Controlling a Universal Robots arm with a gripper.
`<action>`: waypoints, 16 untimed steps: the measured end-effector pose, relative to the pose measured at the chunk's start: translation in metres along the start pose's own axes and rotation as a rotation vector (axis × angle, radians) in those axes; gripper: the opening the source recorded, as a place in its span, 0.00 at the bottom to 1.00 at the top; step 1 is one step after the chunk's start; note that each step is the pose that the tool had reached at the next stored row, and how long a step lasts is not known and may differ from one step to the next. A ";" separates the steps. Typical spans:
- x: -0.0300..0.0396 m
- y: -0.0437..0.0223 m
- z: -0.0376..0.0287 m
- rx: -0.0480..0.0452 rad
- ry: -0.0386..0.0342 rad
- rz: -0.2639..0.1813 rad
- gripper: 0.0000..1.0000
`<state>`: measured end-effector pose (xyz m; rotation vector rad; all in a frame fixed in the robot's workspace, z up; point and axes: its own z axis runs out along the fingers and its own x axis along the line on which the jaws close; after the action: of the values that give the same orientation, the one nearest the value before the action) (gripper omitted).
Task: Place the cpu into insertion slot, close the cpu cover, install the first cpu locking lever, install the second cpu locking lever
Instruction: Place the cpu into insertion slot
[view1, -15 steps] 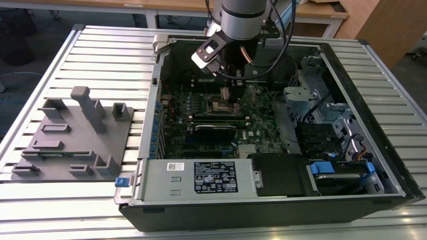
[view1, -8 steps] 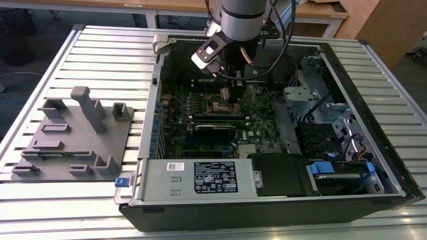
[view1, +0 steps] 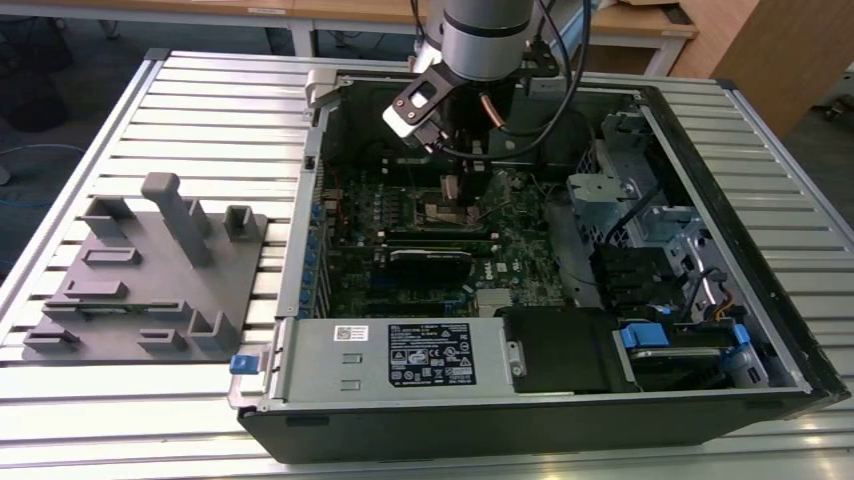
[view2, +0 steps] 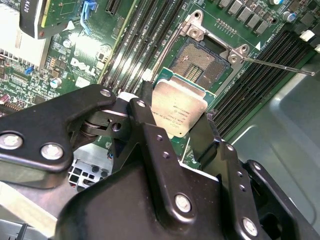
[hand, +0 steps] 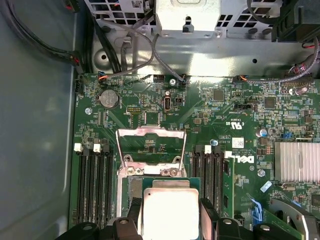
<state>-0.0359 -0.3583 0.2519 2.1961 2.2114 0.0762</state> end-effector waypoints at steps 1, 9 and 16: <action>0.0000 0.0000 0.0000 0.0000 0.0000 0.000 0.54; 0.0000 -0.0001 0.0011 0.0000 0.0000 0.000 0.54; 0.0000 -0.0001 0.0026 0.0000 0.0000 0.000 0.54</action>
<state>-0.0359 -0.3583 0.2493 2.1962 2.2114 0.0762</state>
